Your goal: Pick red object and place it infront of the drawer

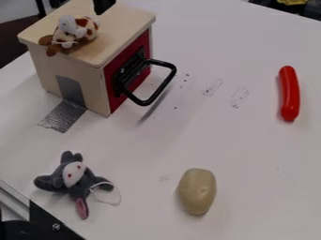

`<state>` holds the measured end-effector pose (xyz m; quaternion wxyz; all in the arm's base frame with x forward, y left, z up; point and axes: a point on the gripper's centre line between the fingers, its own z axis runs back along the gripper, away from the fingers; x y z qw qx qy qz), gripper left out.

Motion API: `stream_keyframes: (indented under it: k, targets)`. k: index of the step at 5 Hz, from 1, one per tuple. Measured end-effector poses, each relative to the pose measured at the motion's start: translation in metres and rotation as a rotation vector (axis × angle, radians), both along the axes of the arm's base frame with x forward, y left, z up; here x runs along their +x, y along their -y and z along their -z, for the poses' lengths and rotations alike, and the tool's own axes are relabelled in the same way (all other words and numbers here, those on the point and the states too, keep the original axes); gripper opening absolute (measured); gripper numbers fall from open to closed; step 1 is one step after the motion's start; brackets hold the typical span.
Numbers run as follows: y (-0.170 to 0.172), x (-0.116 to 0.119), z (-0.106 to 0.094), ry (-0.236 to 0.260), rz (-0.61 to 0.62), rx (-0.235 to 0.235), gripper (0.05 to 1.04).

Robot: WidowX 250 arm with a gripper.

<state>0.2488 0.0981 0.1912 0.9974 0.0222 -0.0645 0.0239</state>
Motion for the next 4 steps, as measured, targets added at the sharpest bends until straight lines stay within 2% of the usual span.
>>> stream_keyframes:
  k: [1,2,3,4]
  targets:
    - [0.000,-0.001,0.007,-0.026,-0.002,-0.010,0.999]
    - [0.021,0.023,0.012,-0.027,0.025,-0.033,0.999]
    - [0.051,0.052,0.015,-0.018,0.054,-0.045,0.999]
    - [0.091,0.087,0.025,0.004,0.064,-0.056,0.999]
